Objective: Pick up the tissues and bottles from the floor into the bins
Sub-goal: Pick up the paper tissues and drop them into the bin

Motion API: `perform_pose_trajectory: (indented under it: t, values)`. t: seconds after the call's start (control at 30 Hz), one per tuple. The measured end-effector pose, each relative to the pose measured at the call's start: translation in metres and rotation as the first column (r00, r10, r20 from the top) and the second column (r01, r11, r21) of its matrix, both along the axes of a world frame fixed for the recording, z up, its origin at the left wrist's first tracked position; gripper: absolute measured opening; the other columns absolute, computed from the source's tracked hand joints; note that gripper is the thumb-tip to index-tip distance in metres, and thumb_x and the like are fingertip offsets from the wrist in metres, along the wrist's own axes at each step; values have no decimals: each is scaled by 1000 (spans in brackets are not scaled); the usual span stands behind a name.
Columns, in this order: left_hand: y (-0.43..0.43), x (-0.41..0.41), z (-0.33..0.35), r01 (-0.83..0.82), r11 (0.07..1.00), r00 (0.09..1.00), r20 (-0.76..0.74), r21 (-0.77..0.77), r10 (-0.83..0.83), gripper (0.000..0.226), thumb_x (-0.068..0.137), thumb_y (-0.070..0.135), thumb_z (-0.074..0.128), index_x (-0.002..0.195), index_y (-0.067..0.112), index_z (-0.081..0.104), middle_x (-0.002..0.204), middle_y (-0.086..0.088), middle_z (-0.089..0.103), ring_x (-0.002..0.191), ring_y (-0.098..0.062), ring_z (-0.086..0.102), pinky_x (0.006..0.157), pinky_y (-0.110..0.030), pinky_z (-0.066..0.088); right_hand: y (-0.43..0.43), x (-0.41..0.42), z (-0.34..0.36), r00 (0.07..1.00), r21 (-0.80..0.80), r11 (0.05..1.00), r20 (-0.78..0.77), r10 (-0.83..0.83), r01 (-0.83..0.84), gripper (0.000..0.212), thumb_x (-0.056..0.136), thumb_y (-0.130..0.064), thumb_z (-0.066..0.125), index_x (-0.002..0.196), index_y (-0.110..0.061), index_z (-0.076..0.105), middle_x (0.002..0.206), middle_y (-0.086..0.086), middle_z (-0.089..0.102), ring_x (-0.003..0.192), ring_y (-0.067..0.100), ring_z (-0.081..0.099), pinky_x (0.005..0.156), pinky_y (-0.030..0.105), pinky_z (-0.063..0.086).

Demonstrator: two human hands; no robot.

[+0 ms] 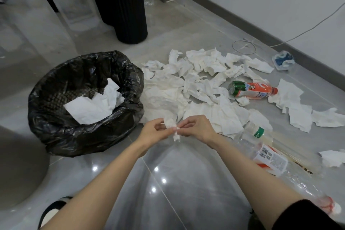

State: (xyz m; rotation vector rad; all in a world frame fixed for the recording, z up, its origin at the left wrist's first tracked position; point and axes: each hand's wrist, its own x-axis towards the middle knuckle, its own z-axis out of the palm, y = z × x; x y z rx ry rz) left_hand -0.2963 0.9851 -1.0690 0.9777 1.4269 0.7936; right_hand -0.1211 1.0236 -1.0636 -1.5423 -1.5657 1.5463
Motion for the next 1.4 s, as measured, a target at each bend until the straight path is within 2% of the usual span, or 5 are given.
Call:
perform_pose_trajectory:
  t: [0.27,0.47,0.67,1.17,1.4]
  values:
    - [6,-29,-29,-333,936,943,-27,-114,332,3,84,19,70,87,18,70,93,-6,70,93,-23,66,92,-38,53,20,-30,-12,986,114,993,158,-58,40,23,79,-14,73,101,-20,71,102,-6,64,82,12,60,75,14,47]
    - [6,-33,-43,-343,920,937,4,-192,350,23,88,17,65,108,7,66,107,-14,66,96,-22,65,72,-18,56,52,-50,-29,930,145,985,365,30,-89,27,83,-17,64,109,-22,69,138,12,44,137,23,30,113,37,27]
    - [8,-26,-40,-305,931,946,48,-202,320,21,88,9,64,107,1,67,109,-19,65,99,-28,66,66,-18,58,44,-58,-33,944,138,990,325,-53,8,27,88,-12,56,111,-13,71,116,4,67,100,15,59,94,24,45]
    - [12,-4,67,-129,982,988,99,138,116,10,88,6,64,93,12,70,88,-13,60,72,-14,58,62,-16,57,41,-46,76,925,470,827,54,-375,308,22,89,-12,53,86,-24,71,88,-17,67,56,3,65,68,33,56]
    - [12,-53,134,-346,910,938,121,228,326,15,89,10,62,103,6,69,84,-6,62,73,-8,60,62,-15,57,32,-81,124,958,535,812,14,-286,234,27,88,-9,49,87,-24,70,91,-11,69,75,12,69,78,35,56]
